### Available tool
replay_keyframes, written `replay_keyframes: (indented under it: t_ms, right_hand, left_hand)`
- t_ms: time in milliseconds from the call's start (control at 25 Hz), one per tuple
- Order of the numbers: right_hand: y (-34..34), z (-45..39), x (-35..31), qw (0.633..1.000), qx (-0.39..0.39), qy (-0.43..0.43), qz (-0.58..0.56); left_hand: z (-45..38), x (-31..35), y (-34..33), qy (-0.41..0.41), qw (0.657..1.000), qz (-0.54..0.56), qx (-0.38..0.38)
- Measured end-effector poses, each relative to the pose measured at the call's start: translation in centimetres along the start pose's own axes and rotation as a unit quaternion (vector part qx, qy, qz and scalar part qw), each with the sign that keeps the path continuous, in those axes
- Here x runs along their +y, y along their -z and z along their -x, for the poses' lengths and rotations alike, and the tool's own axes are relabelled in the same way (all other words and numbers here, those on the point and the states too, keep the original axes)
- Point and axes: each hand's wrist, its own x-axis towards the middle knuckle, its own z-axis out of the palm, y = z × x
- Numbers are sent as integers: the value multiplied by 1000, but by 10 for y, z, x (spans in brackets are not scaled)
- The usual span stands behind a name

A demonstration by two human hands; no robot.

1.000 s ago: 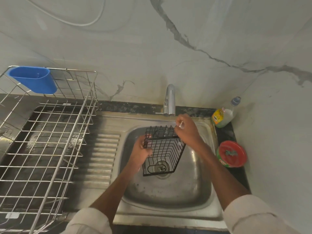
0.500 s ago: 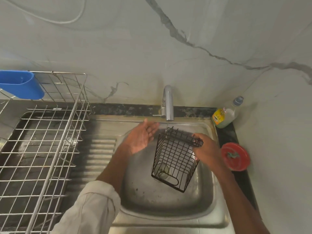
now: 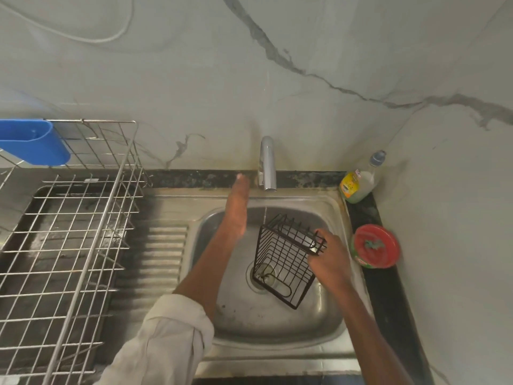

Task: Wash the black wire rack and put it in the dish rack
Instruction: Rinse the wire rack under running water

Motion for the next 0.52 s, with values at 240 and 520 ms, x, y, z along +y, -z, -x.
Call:
replay_keyframes:
  t_ms: [240,520]
  right_hand:
    - [29,29,16,984,-63,69,-149]
    - [34,46,9,963,-86,163,-195]
  left_hand:
    - [58,-93,72,391,917,-42,-63]
    - [110,-99,65,318,937,145,5]
